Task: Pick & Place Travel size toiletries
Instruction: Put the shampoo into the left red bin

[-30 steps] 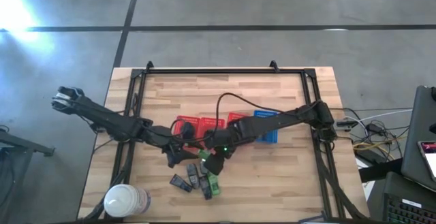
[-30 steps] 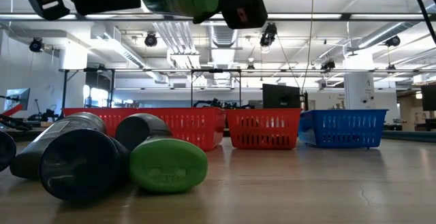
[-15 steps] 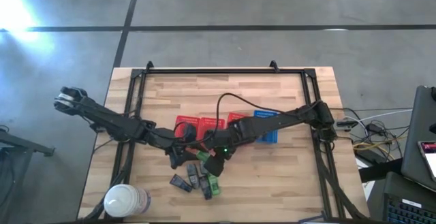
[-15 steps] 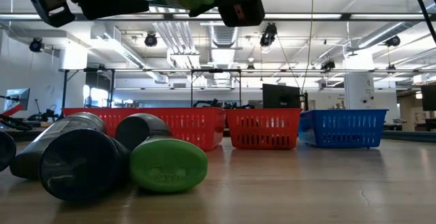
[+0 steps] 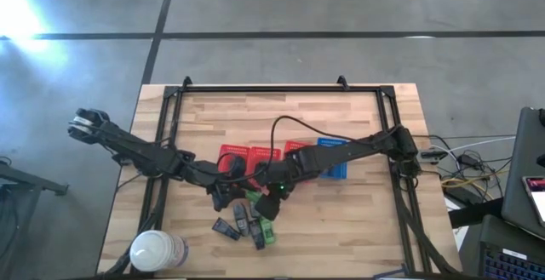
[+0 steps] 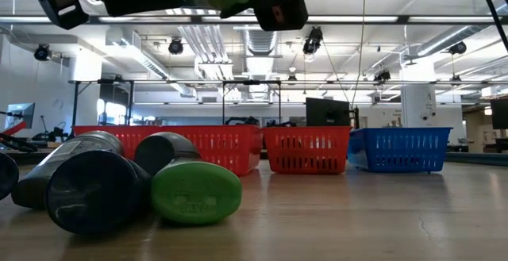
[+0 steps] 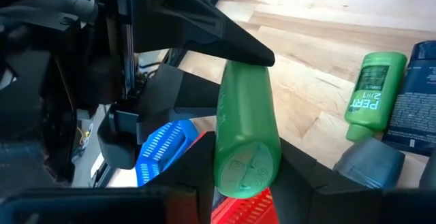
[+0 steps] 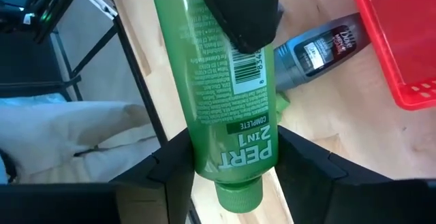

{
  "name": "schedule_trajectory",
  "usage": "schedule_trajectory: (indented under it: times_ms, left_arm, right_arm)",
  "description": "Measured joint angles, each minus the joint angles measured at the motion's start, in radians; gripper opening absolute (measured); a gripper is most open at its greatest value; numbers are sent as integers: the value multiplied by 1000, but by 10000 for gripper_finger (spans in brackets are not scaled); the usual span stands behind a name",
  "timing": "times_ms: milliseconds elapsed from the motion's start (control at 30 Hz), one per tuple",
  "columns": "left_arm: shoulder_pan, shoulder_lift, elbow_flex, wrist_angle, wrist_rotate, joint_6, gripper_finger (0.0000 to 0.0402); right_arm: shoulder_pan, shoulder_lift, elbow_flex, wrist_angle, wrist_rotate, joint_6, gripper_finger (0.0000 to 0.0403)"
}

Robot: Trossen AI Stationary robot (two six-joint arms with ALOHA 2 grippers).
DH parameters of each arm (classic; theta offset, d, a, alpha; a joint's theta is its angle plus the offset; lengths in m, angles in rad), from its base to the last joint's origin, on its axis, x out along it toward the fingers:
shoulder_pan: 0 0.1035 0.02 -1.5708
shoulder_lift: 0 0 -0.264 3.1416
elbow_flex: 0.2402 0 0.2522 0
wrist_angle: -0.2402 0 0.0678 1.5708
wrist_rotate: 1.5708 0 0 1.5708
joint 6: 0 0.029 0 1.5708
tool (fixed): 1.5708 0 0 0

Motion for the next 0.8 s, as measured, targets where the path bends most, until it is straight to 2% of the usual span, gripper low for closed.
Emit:
schedule_trajectory:
  times_ms: [267,333,433,500,633,800]
  left_arm:
    - [-1,-3,1,-67,-63,-84,108]
    - [-1,-8,0,-95,-104,-112,108]
    - [0,-25,-1,-120,-187,-183,107]
    - [0,-43,-1,-157,-257,-255,107]
    - [0,-77,-4,-282,-410,-488,107]
    - [-9,-113,-5,-584,-638,-910,106]
  right_arm:
    - [2,-17,0,-23,25,12,223]
    - [5,-33,0,-36,28,11,239]
    - [16,-64,1,-84,92,11,265]
    - [26,-90,1,-123,192,11,281]
    - [41,-160,1,-240,404,86,307]
    - [41,-206,1,-427,541,250,328]
